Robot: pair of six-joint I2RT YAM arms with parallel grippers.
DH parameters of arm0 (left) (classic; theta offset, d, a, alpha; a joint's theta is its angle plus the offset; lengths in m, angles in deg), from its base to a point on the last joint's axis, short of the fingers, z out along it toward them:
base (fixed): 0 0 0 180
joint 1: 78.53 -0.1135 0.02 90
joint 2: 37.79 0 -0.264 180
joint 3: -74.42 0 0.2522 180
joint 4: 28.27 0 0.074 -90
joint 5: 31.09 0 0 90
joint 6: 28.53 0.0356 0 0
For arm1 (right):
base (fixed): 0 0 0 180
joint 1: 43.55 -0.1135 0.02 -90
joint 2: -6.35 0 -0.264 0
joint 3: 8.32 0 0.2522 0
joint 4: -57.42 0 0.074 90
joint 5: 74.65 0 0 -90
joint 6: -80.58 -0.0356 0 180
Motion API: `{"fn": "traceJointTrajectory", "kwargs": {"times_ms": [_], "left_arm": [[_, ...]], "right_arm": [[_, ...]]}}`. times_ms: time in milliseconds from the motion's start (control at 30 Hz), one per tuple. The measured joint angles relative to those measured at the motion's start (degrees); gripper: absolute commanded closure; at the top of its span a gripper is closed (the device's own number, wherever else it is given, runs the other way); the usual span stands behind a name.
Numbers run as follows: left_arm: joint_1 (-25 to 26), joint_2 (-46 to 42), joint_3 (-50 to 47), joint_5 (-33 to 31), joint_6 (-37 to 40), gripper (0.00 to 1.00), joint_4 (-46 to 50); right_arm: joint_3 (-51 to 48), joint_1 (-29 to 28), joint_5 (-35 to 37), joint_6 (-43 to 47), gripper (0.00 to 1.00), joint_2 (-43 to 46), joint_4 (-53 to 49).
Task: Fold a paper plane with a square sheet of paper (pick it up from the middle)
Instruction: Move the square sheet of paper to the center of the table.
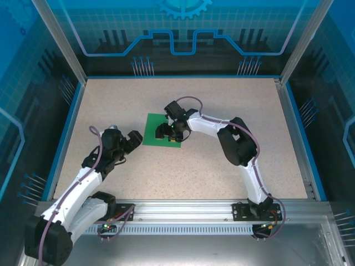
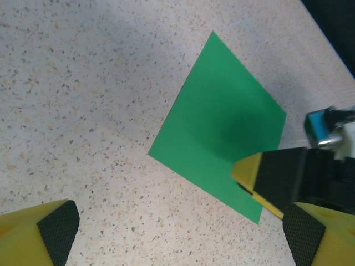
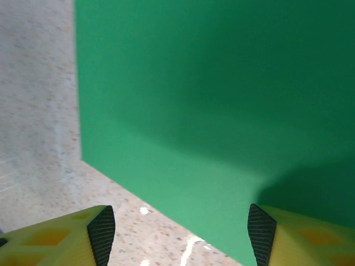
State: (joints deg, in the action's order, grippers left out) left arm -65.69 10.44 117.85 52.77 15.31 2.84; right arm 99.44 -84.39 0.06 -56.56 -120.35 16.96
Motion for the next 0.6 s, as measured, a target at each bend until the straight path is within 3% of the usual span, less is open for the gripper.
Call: {"fn": "traceJointTrajectory", "kwargs": {"times_ms": [167,400,600], "left_arm": [[0.00,-4.74,-1.62,-0.04,1.92,0.01,-0.76],[0.00,-5.49,-1.66,2.19,4.26,0.02,0.48],[0.00,-4.13,-1.73,6.03,5.84,0.01,0.37]], "right_arm": [[-5.09,0.37,-0.13,1.07,0.35,2.40,2.01],[-20.24,1.31,-0.11,7.56,0.35,12.70,3.10],[-28.41,6.71,-0.11,12.20,0.33,19.93,0.02]]}}
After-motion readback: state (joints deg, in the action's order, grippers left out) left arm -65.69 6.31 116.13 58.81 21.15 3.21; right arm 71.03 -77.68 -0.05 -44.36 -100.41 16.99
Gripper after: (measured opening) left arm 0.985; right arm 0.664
